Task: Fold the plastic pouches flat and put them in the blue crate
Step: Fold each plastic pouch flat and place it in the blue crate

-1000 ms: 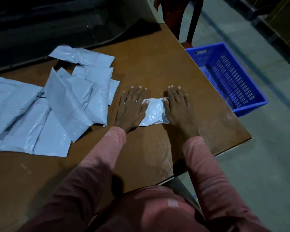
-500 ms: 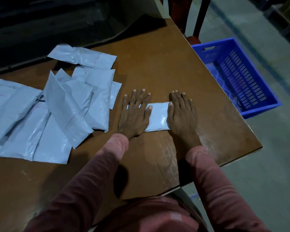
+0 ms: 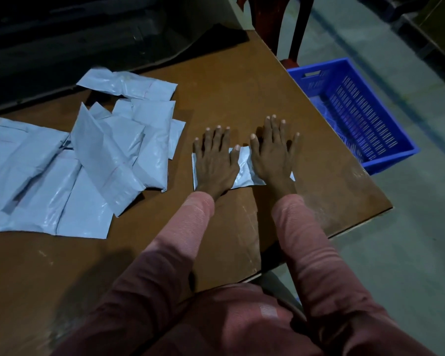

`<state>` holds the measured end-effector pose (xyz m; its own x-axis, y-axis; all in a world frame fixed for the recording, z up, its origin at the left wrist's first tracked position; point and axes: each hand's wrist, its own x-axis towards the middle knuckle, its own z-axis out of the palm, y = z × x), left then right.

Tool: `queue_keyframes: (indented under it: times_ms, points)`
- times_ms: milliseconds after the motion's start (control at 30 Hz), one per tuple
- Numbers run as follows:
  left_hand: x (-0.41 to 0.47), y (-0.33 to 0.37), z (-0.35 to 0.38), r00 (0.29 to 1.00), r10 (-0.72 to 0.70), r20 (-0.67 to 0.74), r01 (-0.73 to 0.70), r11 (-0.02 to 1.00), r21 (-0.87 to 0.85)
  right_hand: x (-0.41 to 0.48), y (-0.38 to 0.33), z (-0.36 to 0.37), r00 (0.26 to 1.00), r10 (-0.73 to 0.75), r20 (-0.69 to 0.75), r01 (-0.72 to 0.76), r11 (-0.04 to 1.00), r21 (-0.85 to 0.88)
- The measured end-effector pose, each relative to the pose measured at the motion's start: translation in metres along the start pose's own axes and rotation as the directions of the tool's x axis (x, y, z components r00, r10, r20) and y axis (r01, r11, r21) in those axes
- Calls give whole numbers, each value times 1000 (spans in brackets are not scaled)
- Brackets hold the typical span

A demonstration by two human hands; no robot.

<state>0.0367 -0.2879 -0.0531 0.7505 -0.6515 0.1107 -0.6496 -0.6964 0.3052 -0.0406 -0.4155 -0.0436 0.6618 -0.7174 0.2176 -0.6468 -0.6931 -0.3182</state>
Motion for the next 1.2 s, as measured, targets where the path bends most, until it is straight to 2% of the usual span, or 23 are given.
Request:
queue_keyframes:
  times_ms: [133, 267, 600, 767, 867, 933, 1033, 1133, 1200]
  points:
    - [0, -1, 12, 999, -20, -42, 23, 998, 62, -6, -2, 11, 996, 14, -84, -24, 993, -116]
    - [1, -1, 17, 996, -6, -87, 16, 994, 108, -6, -5, 14, 993, 21, -116, -40, 986, -159]
    - [2, -1, 18, 998, -19, -54, 27, 990, 140, -5, -5, 12, 997, 30, -67, -42, 983, -180]
    - [1, 0, 12, 1000, -29, -12, 30, 996, 81, -7, -6, 7, 997, 49, -52, -56, 988, -147]
    - [-1, -2, 4, 1000, 6, -25, -6, 1000, 5, -8, -1, 2, 998, -24, -56, 18, 994, -109]
    - [-1, -9, -7, 999, 32, 32, -29, 996, -85, -7, 7, -6, 994, -107, -14, 107, 994, 3]
    - [-3, -24, -34, 987, 106, 122, -88, 985, -146, -3, 19, -27, 963, -229, 142, 197, 958, 209]
    - [6, -30, -58, 956, 191, 224, -164, 978, -132, 5, 26, -51, 922, -306, 237, 257, 942, 217]
    - [17, -29, -68, 934, 188, 305, -163, 981, -107, 11, 26, -65, 889, -326, 321, 261, 938, 228]
